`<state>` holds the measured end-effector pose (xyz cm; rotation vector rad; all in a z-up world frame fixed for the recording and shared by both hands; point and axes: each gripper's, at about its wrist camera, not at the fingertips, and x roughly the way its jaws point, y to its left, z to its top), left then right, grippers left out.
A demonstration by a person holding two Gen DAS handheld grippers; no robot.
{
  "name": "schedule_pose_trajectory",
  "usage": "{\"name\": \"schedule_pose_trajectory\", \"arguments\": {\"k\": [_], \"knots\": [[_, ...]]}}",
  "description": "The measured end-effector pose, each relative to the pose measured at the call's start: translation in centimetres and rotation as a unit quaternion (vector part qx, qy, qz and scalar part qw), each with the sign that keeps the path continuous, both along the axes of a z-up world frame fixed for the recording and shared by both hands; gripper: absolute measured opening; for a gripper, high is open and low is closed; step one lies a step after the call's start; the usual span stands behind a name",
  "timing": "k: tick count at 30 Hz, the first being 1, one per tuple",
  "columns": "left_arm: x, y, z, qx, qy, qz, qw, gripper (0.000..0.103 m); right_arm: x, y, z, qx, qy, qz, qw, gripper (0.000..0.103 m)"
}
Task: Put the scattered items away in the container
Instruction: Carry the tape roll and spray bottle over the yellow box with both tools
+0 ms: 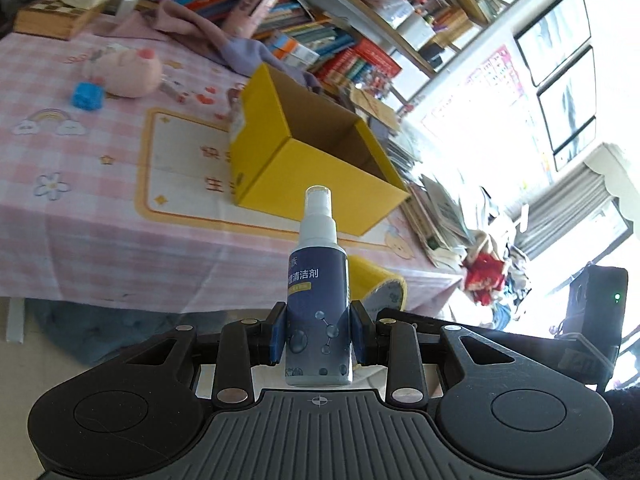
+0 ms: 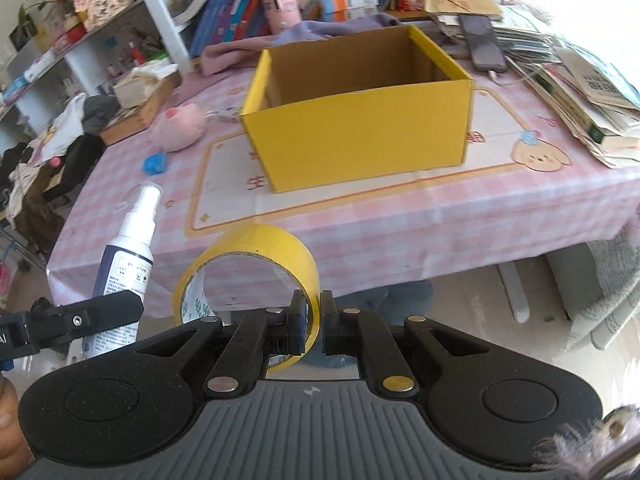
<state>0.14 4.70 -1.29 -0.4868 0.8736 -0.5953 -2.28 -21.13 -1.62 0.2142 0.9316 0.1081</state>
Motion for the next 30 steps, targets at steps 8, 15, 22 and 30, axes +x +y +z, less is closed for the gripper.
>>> {"name": "schedule_pose_trajectory", "arguments": {"k": [8,15,22,30], "knots": [[1.6,-3.3,-0.5,-0.006,0.011,-0.036,0.9993,0.030,-0.3,-3.2,-0.2,-0.003,0.009,-0.032,0.999,0.006],[3.4,-6.9,-0.6,-0.001,0.015,-0.080,0.9967,0.030,0.0,-6.7,-0.4,0.008,0.005,-0.076,0.997,0.006],[5.5,-8.7,0.0,-0.001,0.014,-0.092,0.9957,0.030,1.6,-8.9,-0.6,0.027,0.001,-0.086,0.996,0.006],[9.8,-9.5,3.2,-0.034,-0.028,-0.078,0.9960,0.030,5.9,-11.6,2.9,0.041,-0.065,-0.104,0.992,0.006]]}}
